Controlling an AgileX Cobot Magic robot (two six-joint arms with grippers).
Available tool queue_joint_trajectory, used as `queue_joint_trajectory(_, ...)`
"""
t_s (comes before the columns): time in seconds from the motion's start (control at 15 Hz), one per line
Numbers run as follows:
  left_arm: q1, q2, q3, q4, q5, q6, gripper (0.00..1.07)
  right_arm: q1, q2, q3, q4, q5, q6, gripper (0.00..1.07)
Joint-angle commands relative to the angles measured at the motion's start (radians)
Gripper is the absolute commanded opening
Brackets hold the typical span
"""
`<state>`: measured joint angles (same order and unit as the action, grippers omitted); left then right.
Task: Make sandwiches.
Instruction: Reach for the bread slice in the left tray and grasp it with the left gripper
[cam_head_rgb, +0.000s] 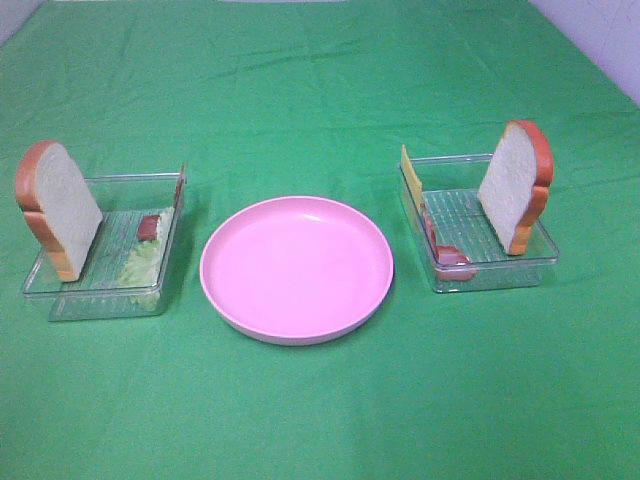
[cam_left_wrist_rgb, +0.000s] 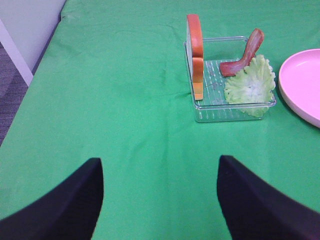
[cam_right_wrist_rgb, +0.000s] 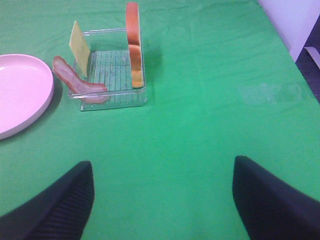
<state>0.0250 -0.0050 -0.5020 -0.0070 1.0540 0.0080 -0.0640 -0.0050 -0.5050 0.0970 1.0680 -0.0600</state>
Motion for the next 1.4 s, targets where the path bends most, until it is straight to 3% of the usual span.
queue_joint_trajectory(0.07, 0.001, -0.022, 0.002, -0.003, -0.008, 0.002, 0.63, -0.004, -0.016, 0.002, 0.0, -0.008, -0.012, 0.73)
queue_joint_trajectory(1.4, 0.001, -0.019, 0.002, 0.007, -0.008, 0.002, 0.63, -0.004, -0.016, 0.002, 0.0, -0.008, -0.012, 0.73)
